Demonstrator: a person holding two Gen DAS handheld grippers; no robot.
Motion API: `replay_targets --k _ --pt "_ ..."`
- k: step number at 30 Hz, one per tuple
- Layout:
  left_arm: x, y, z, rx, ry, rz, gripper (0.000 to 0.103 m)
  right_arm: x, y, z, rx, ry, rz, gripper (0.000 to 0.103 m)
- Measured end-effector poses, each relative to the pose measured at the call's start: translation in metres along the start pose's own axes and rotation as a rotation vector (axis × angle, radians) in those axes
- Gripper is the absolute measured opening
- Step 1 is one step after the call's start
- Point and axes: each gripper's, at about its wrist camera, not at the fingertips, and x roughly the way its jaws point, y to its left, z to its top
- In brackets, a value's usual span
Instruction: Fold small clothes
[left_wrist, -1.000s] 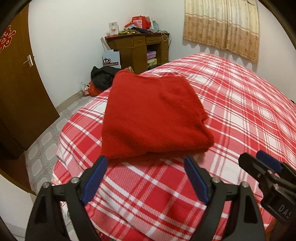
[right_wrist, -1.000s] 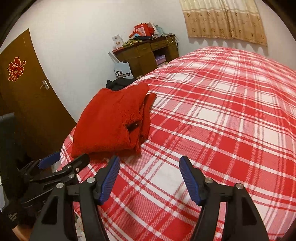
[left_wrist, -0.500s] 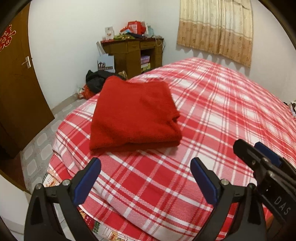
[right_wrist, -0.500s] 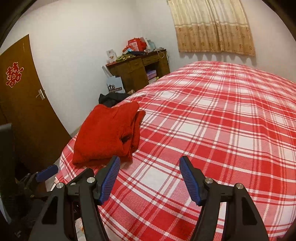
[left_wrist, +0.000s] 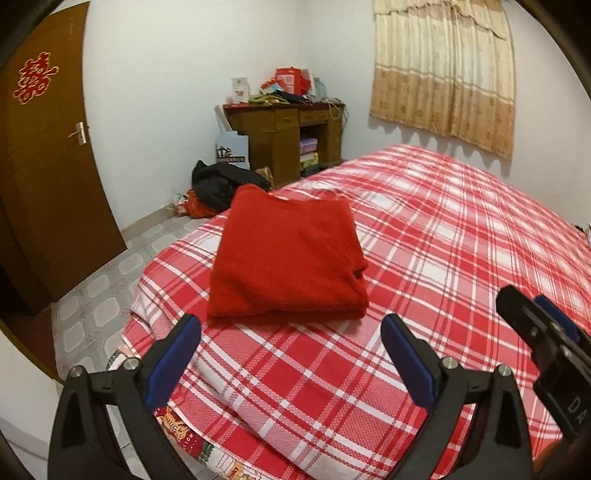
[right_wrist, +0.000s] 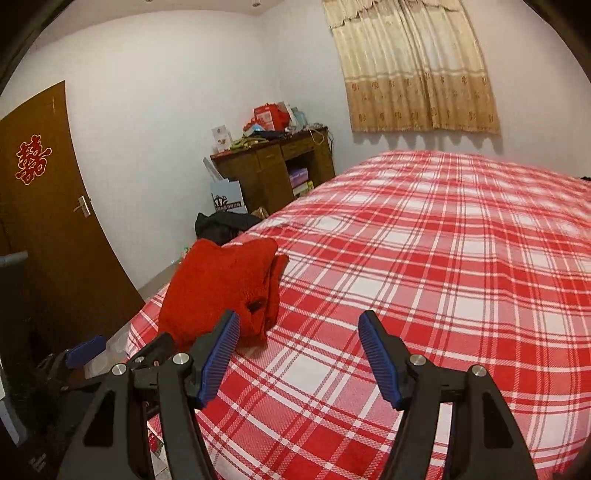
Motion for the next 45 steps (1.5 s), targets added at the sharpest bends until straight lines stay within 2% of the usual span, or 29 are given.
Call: replay_targets --k 7,16,45 --pt "-0.018 0.005 0.009 0.000 -0.087 0.054 0.100 -0.018 0.004 0.010 -0.014 -0.063 -0.002 0.074" --pt "-0.036 0.007 0.015 0.009 -0.176 0.079 0.103 -0.041 0.011 0.021 -0.035 -0.138 -0.016 0.075" --pt "-0.040 0.013 0.018 -0.020 -0.170 0.101 0.103 -0.046 0.011 0.021 -0.035 -0.155 -0.020 0.077"
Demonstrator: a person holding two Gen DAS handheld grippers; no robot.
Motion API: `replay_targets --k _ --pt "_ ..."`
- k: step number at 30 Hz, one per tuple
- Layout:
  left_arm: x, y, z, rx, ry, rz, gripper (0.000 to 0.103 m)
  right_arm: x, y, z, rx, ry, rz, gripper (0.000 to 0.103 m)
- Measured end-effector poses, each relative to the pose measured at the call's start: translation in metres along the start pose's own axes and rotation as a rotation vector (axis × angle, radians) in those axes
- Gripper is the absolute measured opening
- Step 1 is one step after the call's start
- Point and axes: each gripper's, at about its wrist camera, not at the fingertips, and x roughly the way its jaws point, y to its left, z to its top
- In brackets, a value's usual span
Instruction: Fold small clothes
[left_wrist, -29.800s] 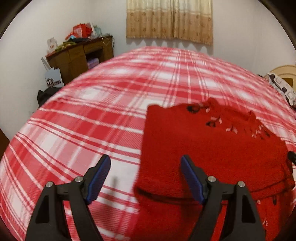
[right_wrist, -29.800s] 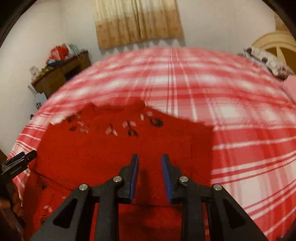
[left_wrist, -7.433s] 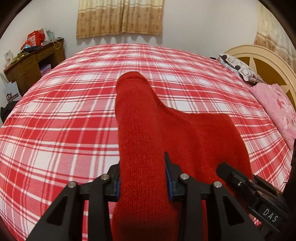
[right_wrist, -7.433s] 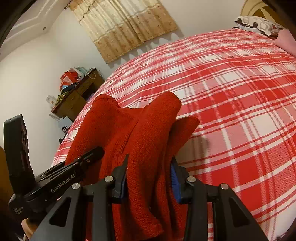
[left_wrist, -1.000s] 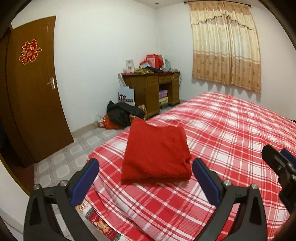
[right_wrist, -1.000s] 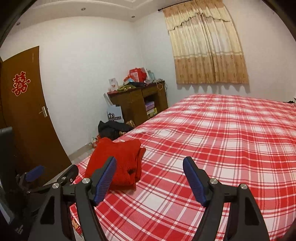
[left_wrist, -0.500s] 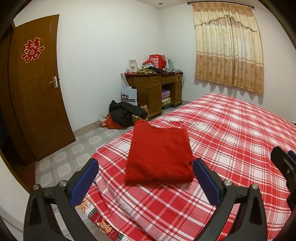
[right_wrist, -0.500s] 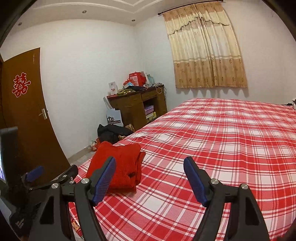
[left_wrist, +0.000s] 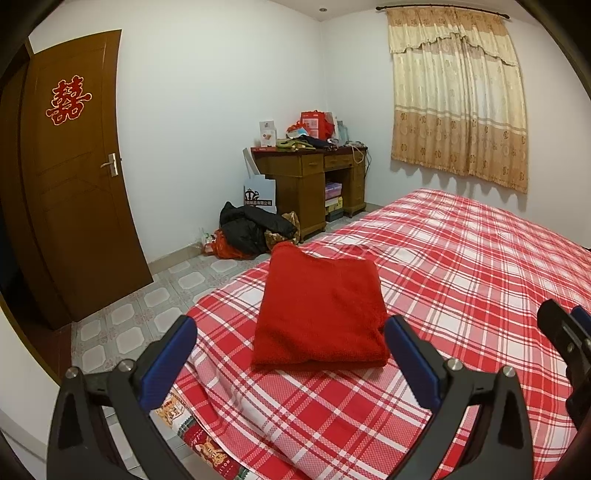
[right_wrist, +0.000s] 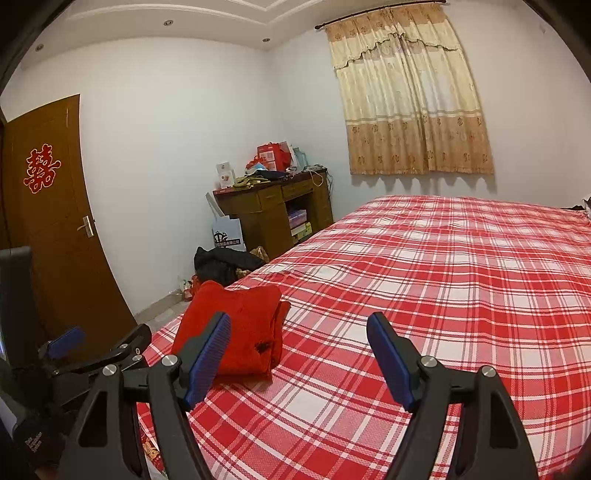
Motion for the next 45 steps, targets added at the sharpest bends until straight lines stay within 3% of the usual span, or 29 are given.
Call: replay_targets --k 45 --pt "0.010 0.000 -0.003 0.012 0.043 0.009 0.103 0.010 -0.001 -0.009 0.017 0.036 0.000 0.077"
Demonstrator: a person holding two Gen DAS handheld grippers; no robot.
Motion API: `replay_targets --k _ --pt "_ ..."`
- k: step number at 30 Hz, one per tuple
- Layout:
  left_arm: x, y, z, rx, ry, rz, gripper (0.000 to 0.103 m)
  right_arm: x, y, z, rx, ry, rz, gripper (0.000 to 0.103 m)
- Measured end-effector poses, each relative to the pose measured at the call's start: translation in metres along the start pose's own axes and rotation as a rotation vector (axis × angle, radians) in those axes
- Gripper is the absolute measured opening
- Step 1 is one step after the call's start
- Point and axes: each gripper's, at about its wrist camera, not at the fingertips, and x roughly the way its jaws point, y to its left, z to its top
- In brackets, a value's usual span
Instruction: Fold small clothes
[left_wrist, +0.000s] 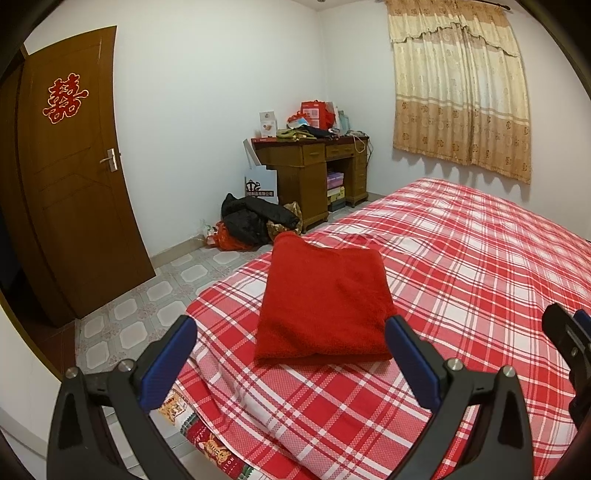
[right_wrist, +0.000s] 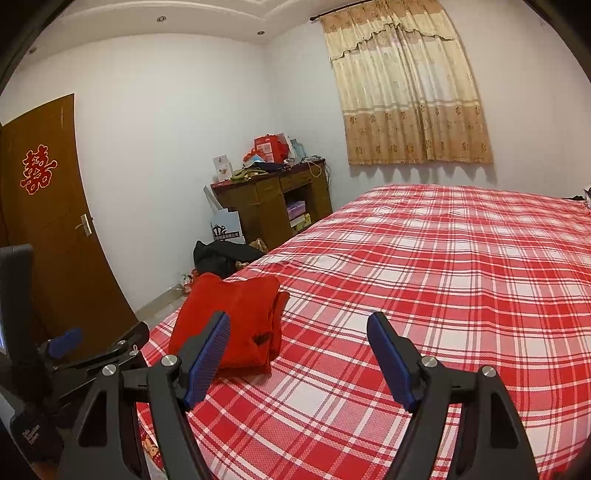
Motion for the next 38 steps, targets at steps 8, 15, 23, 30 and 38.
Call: replay_targets --k 8,15,23,30,38 --pt "0.001 0.001 0.001 0.003 0.010 -0.002 0.103 0.000 0.000 0.000 0.001 0.001 0.001 0.077" --pt "0.003 0.000 0.002 0.017 0.014 0.019 0.103 0.001 0.001 -0.001 0.005 0.004 -0.003 0.077" --pt "0.009 -0.005 0.002 0.038 0.037 0.010 0.103 0.002 -0.003 -0.002 0.016 0.009 -0.010 0.077" --pt "0.014 0.000 0.001 0.005 0.062 -0.018 0.103 0.003 -0.003 -0.002 0.018 0.013 -0.010 0.077" --pt "0.014 -0.004 0.000 0.024 0.057 -0.028 0.103 0.002 -0.007 -0.001 0.028 0.009 -0.020 0.077"
